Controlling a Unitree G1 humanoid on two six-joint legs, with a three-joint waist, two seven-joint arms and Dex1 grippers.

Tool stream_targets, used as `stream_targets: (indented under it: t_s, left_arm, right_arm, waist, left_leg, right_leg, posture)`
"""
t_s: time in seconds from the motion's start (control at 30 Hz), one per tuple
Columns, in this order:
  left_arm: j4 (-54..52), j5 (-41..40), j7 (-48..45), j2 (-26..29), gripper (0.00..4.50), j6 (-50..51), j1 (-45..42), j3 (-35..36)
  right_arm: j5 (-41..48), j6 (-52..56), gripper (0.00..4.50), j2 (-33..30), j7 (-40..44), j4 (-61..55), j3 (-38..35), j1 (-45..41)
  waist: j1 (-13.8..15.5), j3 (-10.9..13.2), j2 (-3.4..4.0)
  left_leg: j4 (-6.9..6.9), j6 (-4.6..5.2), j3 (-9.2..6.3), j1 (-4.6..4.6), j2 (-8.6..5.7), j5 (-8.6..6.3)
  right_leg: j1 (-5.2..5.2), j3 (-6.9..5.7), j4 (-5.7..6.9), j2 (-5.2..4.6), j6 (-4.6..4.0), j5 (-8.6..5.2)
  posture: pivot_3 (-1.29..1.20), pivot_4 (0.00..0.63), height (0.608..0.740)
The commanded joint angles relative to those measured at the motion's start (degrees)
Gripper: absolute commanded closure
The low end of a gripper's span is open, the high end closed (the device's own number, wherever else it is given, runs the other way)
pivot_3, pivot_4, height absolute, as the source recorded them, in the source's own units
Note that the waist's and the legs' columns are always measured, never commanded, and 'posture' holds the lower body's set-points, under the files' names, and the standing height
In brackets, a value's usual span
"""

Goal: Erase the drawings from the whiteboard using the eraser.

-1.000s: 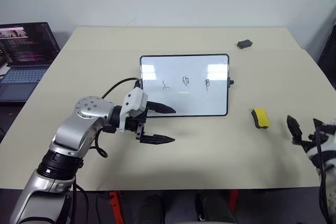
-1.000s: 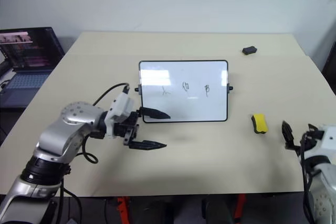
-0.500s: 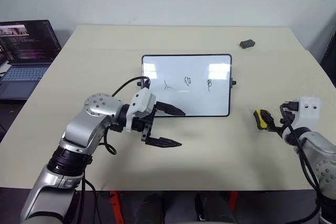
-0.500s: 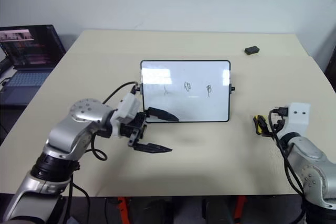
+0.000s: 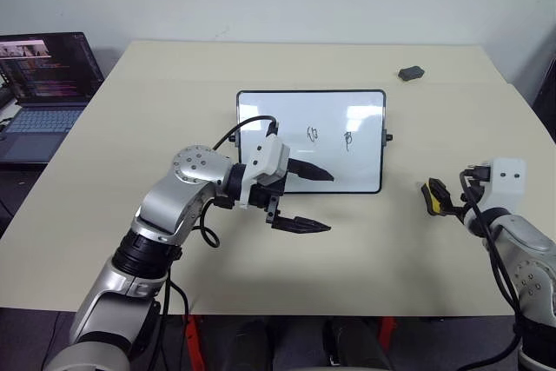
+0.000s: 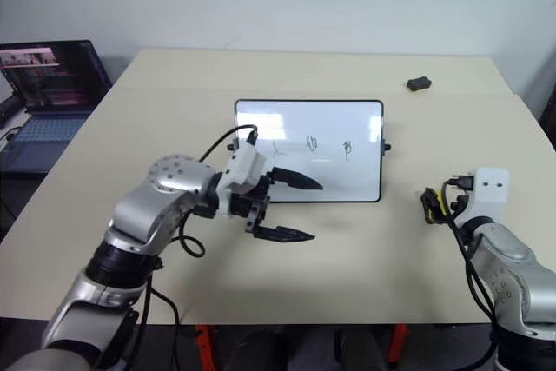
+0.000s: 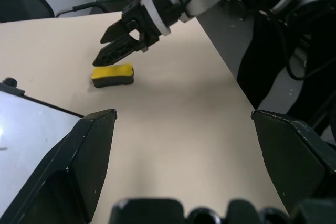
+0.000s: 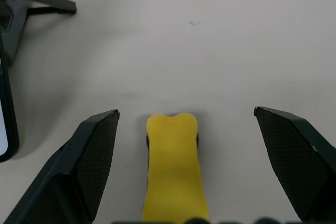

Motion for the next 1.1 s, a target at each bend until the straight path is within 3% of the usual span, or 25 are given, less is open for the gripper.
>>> stream_targets:
  t_s: [0.03,0.1,0.27,0.43,0.67,0.83,0.93,1.1]
  left_arm:
    - [1.7,4.7,13.4,-4.3,0.00,1.1,-4.6,3.4]
    - [2.2,5.6,16.9,-6.1,0.00,4.0,-6.2,3.1]
    - [11.6,6.7,10.1,-11.9,0.00,4.1,-12.1,-5.1]
    - [17.2,6.9,1.1,-11.3,0.00,4.2,-15.1,-8.0]
    - [25.3,12.2,0.2,-12.0,0.00,-1.9,-17.3,-8.8]
    - [21.7,12.5,-0.6,-12.0,0.00,-1.7,-14.9,-9.0]
    - [13.7,11.1,-1.3,-8.5,0.00,0.0,-10.5,-7.6]
    - [1.5,8.7,9.4,-7.6,0.00,4.8,-2.5,0.5]
  right_arm:
    - [3.8,-5.4,0.02,3.2,0.8,-4.4,-8.5,1.6]
    - [2.6,-8.6,0.02,4.8,-0.1,-4.6,-11.7,3.6]
    - [-2.3,-15.3,0.02,7.3,-0.3,-6.2,-12.0,9.9]
    - [0.4,-15.4,0.02,9.9,0.5,-10.0,-10.9,12.5]
    - [1.8,-13.9,0.02,8.5,3.4,-11.6,-7.4,13.4]
    - [3.9,-8.7,0.02,5.8,4.7,-12.8,-4.2,13.7]
    - [5.9,-6.6,0.02,4.4,6.1,-12.4,-2.7,12.6]
    - [3.8,-8.2,0.02,3.1,6.3,-8.9,-2.6,10.0]
  waist:
    - [0.2,0.0,-0.01]
    - [0.2,0.0,-0.01]
    - [0.1,0.0,0.01]
    - [-1.2,0.0,0.06]
    - [-1.1,0.0,0.07]
    - [-0.8,0.0,0.07]
    - [-0.8,0.0,0.07]
    - [-0.3,0.0,0.06]
  left_leg:
    - [0.04,0.00,-0.04,-0.02,0.00,0.00]
    - [0.10,0.00,-0.02,-0.03,-0.04,0.00]
    - [0.07,-0.01,0.04,0.03,-0.10,0.01]
    - [0.02,-0.01,0.23,0.12,-0.03,0.01]
    - [0.07,-0.02,0.15,0.19,0.00,0.02]
    - [0.06,-0.01,0.14,0.13,-0.01,0.01]
    - [0.02,-0.01,0.14,0.12,0.01,0.01]
    - [0.11,-0.01,0.06,0.14,0.01,0.01]
  right_leg:
    - [0.00,-0.03,0.00,0.00,0.00,0.00]
    - [0.00,-0.01,0.07,-0.05,0.01,0.00]
    - [0.04,0.02,0.08,-0.01,0.07,-0.01]
    - [0.02,0.24,0.21,0.24,0.08,-0.02]
    - [0.04,0.21,0.36,0.35,0.33,-0.17]
    - [0.02,0.21,0.23,0.32,0.10,-0.04]
    - [0.01,0.21,0.20,0.32,0.10,-0.04]
    - [0.00,0.13,0.30,0.01,0.11,-0.05]
  posture:
    - [0.00,0.150,0.740]
    - [0.00,0.150,0.740]
    - [0.00,0.150,0.740]
    - [0.00,0.150,0.740]
    - [0.00,0.150,0.740]
    - [0.00,0.150,0.740]
    - [0.00,0.150,0.740]
    - [0.00,0.150,0.740]
